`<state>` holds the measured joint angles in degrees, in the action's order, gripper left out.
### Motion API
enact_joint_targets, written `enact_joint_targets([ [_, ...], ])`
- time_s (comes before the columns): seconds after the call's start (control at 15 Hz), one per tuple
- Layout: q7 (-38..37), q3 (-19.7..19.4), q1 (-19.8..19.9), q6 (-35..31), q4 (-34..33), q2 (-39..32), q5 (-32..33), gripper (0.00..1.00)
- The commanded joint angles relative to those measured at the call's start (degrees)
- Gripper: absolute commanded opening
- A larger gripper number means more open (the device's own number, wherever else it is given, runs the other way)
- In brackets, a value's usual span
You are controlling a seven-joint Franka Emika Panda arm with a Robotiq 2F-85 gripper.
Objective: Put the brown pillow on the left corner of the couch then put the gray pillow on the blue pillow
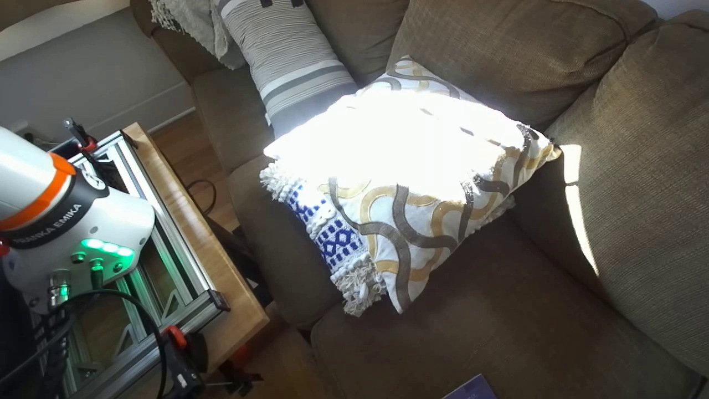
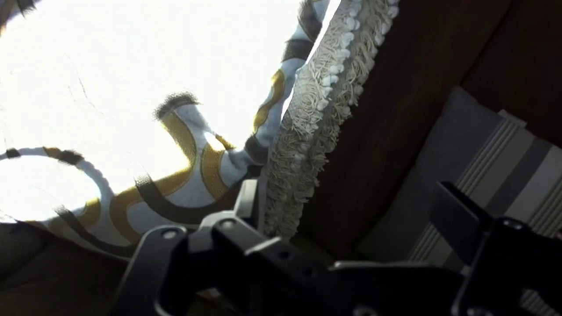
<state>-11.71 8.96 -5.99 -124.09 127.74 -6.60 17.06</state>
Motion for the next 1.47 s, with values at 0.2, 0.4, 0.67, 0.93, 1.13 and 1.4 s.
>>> enact_joint_targets([
  [0.2,-4.18,-7.04,0.65,-21.15,0.59,-10.16,0.17,1.00],
  [0.4,-6.08,-10.88,0.04,-20.39,-0.76,-14.26,0.75,1.00],
  [0.67,-5.20,-13.54,0.34,-15.71,-3.42,-19.49,-1.04,1.00],
  [0.93,-5.96,-15.05,-0.08,-15.74,-5.29,-23.82,-0.83,1.00],
  [1.13,-6.29,-15.49,-0.28,-16.66,-6.45,-26.97,-1.06,1.00],
  [1.4,-6.21,-15.92,-0.16,-16.88,-7.67,-30.17,-1.43,1.00],
])
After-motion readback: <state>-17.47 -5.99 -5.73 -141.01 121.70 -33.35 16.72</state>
